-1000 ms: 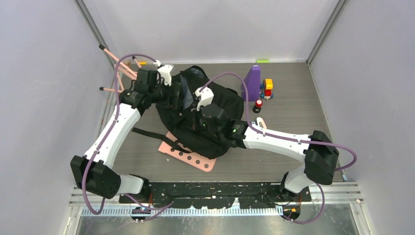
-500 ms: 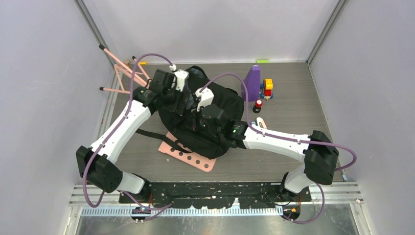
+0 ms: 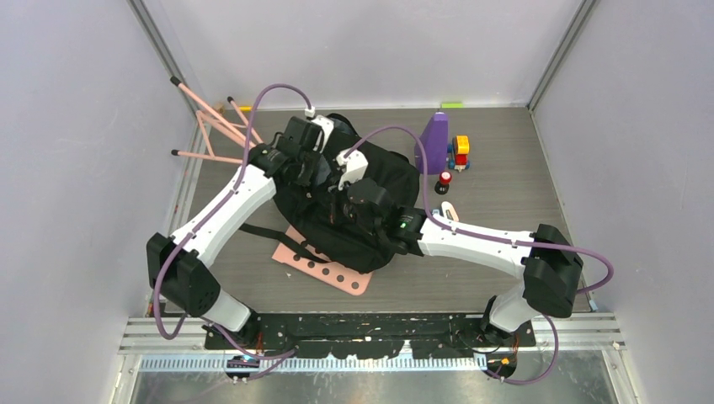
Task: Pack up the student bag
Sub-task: Zip the student bag at the center of the board.
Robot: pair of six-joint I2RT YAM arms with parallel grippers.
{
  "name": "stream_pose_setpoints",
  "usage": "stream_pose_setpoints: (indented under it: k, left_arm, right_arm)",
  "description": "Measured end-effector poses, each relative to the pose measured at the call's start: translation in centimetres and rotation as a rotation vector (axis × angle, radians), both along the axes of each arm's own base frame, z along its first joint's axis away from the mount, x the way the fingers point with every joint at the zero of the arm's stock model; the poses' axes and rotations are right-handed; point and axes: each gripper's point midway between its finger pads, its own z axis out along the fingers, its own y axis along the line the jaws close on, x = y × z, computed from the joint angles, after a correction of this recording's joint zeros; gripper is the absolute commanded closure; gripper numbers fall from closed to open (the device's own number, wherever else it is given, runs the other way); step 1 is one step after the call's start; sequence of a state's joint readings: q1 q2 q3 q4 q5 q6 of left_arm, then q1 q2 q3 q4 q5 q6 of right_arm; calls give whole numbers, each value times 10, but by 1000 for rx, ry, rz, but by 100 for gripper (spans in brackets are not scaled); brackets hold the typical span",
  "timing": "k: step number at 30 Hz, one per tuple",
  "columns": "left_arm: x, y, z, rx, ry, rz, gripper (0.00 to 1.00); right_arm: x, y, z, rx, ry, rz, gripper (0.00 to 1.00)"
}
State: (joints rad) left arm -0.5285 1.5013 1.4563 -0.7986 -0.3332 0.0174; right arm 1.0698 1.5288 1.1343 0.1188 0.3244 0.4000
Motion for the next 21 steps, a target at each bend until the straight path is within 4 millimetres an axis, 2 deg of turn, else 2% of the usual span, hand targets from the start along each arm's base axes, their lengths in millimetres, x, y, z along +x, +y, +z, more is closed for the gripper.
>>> stream_pose_setpoints:
  k: [3, 6, 12, 15, 17, 18, 19, 21]
  left_arm:
    - [3, 4, -1, 35, -16, 20, 92]
    - [3, 15, 10, 23, -89, 73, 100]
    - [-19, 44, 64, -268, -324, 254, 100]
    - [-28, 51, 71, -413, -396, 324, 100]
    - [-30, 54, 67, -494, -417, 372, 94]
    - [-29, 56, 65, -518, -421, 393, 88]
    - [-29, 58, 63, -541, -421, 413, 79]
    - [-26, 59, 63, -570, -418, 429, 53]
  right_arm:
    - [0, 1, 2, 11, -3, 3, 99]
    - [-1, 3, 2, 12, -4, 6, 99]
    - [-6, 10, 3, 13, -7, 20, 99]
    - [-9, 16, 2, 7, -10, 29, 99]
    - [-11, 19, 1, 0, -12, 32, 99]
    - [-12, 20, 0, -5, -12, 33, 99]
    - [-13, 21, -1, -9, -12, 32, 99]
    - [-13, 21, -2, -21, -9, 26, 99]
